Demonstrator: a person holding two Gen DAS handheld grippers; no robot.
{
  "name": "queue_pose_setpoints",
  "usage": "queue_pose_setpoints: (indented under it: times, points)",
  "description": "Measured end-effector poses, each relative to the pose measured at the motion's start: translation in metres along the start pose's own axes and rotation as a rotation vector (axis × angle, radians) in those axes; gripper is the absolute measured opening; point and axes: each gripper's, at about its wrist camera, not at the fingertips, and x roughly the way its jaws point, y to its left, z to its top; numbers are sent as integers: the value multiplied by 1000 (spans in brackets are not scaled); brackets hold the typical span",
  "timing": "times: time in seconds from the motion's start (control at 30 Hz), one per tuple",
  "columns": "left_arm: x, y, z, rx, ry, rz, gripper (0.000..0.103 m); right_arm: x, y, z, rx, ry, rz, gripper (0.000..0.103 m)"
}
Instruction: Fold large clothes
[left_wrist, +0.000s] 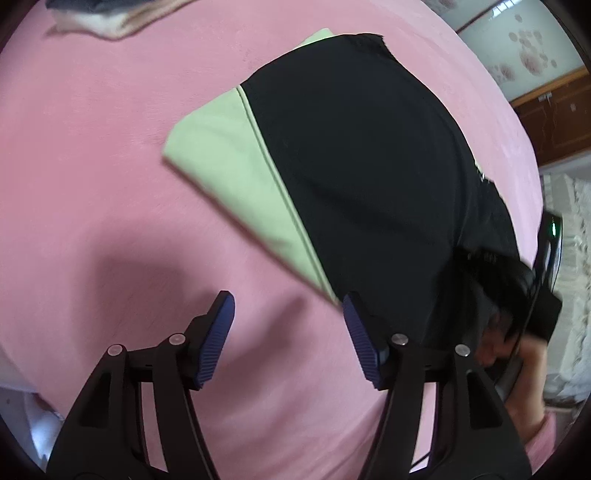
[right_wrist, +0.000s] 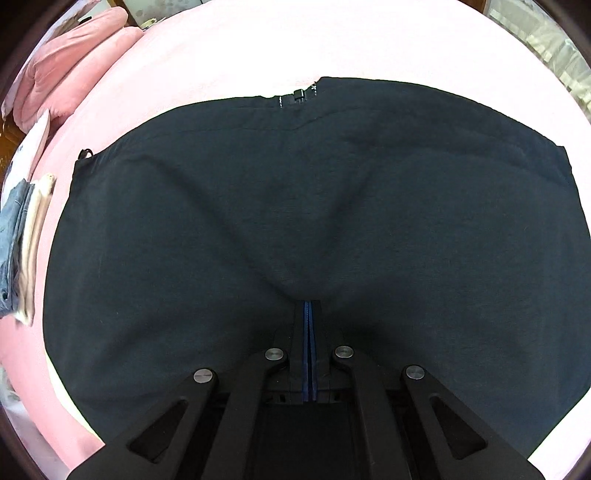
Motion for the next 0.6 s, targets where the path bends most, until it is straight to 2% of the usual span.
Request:
queue_pose_setpoints:
  times: [0.2, 0.33, 0.43, 0.47, 0.6]
  points:
    - [18, 16, 18, -94, -18, 12, 63, 7, -5, -2, -23, -10, 11, 1]
    - [17, 20, 19, -80, -51, 32, 64, -4, -24, 4, 5, -2, 43, 1]
    - [16, 24, 19, -71, -56, 39, 66, -8, -38, 8, 83, 14, 76, 1]
    - [6, 32, 30, -74, -56, 39, 67, -8, -42, 11, 110, 21, 89, 2]
    - [19, 27, 33, -77, -66, 50, 67, -5, -51, 14, 144, 29, 109, 2]
